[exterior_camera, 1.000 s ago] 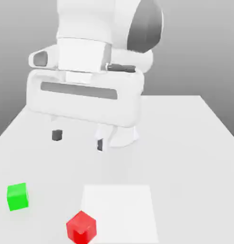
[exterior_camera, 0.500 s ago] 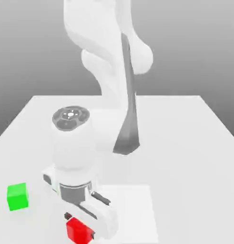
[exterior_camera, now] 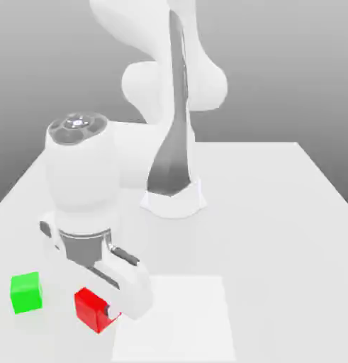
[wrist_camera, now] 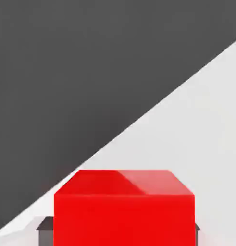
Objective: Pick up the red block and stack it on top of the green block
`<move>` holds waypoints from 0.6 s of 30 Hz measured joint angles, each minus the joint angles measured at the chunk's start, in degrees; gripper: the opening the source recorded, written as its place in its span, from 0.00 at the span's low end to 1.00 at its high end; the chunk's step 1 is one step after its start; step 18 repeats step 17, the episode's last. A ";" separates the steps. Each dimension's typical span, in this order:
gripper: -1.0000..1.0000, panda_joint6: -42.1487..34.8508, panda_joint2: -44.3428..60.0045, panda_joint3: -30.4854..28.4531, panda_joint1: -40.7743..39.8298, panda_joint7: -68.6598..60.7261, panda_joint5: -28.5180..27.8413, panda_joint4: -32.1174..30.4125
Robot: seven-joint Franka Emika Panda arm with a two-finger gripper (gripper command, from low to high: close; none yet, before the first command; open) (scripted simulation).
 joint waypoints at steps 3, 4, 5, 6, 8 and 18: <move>0.00 -0.82 -2.06 -2.60 -3.35 -5.58 0.37 -1.25; 0.00 -1.06 -2.75 -3.43 -4.52 -7.56 0.63 -1.68; 0.00 -1.27 -3.45 -4.30 -5.71 -9.56 0.94 -2.11; 0.00 -1.53 -4.16 -5.11 -7.07 -11.62 1.33 -2.54; 0.00 -2.06 -5.58 -6.52 -10.30 -15.81 2.21 -3.38; 1.00 6.51 2.99 -5.16 -12.59 -20.92 6.16 -3.45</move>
